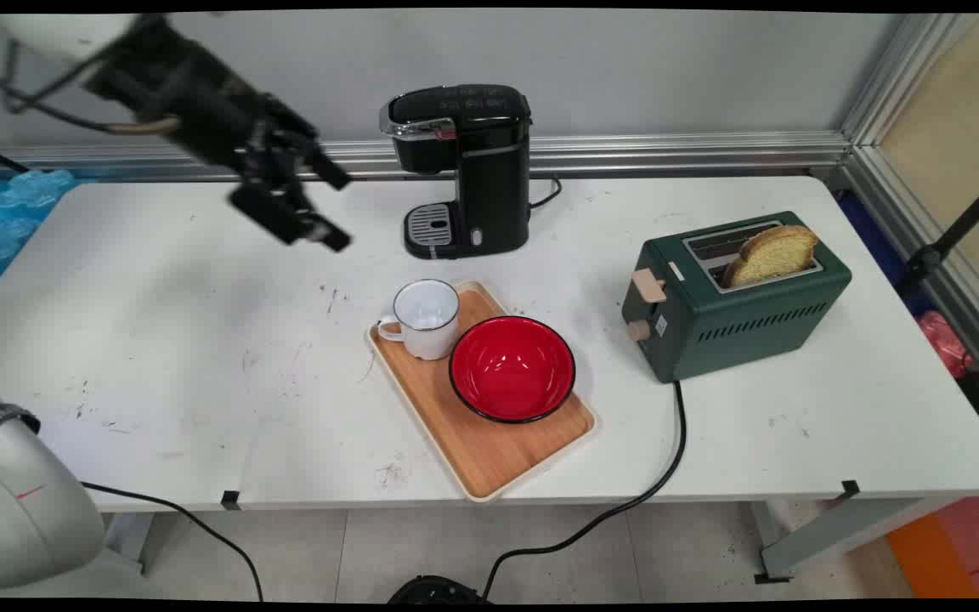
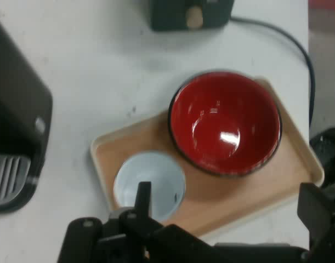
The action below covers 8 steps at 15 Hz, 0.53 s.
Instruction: Press the toaster switch
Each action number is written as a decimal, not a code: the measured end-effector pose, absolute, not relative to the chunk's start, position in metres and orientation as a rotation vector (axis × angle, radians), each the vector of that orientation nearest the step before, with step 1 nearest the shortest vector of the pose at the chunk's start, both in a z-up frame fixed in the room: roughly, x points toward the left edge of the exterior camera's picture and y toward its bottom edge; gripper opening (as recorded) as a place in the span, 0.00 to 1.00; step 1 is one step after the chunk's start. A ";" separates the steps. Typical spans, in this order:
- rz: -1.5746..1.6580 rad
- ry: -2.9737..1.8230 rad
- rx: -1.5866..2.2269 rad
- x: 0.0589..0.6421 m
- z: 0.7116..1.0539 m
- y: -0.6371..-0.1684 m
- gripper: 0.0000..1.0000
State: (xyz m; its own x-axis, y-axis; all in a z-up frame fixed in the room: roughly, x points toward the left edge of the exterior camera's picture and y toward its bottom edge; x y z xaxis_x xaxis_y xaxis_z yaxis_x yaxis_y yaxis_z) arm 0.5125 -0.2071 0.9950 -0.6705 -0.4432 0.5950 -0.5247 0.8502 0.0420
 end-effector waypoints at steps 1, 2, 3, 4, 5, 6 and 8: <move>0.173 -2.402 0.714 0.503 0.993 -0.211 1.00; 0.170 -2.393 0.722 0.494 0.990 -0.215 1.00; 0.164 -2.380 0.735 0.480 0.986 -0.220 1.00; 0.160 -2.370 0.745 0.468 0.983 -0.226 1.00; 0.158 -2.363 0.751 0.460 0.980 -0.229 1.00; 0.156 -2.355 0.759 0.447 0.976 -0.235 1.00; 0.154 -2.339 0.770 0.426 0.969 -0.245 1.00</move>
